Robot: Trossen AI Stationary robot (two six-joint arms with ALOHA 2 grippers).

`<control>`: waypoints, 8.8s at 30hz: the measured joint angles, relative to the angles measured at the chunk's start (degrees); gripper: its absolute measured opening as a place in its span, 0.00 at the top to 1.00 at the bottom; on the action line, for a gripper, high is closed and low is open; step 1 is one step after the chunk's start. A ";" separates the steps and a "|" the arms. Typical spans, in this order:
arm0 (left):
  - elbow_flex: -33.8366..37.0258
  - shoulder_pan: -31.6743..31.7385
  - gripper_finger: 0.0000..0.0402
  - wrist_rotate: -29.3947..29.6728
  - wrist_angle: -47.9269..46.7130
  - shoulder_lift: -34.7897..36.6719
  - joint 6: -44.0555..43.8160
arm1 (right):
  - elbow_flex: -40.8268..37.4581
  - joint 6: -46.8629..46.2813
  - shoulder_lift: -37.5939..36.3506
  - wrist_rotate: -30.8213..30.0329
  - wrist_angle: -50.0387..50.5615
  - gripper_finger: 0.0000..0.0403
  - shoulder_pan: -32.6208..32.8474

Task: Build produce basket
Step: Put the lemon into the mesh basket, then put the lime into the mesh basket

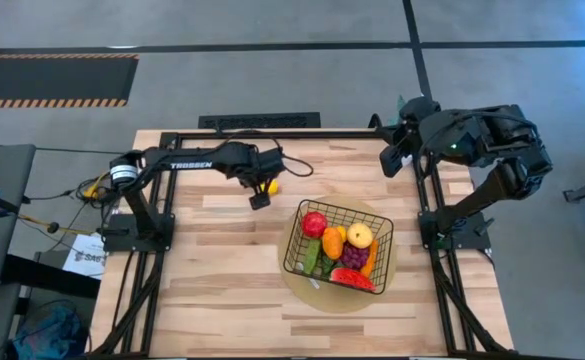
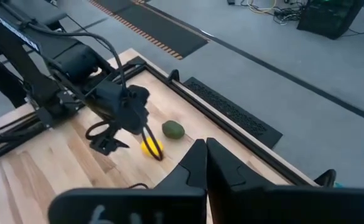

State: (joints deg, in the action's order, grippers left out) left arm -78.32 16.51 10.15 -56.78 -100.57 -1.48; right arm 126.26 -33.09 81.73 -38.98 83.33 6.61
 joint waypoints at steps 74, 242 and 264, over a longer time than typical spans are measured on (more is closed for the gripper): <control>-16.18 -3.76 0.74 5.26 -10.34 -0.59 2.58 | 0.00 -3.75 0.09 1.68 -5.27 0.96 0.13; -25.33 11.13 0.31 -3.26 -7.63 -26.25 12.63 | -0.02 -0.71 0.10 3.23 0.62 0.96 6.49; -25.62 9.99 0.73 5.09 -14.92 -26.20 14.37 | -0.02 -0.95 0.11 4.44 3.37 0.96 6.49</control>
State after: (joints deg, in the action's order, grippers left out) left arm -103.94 26.50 15.25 -71.70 -126.77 12.89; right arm 126.23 -34.04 81.84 -34.54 86.70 13.10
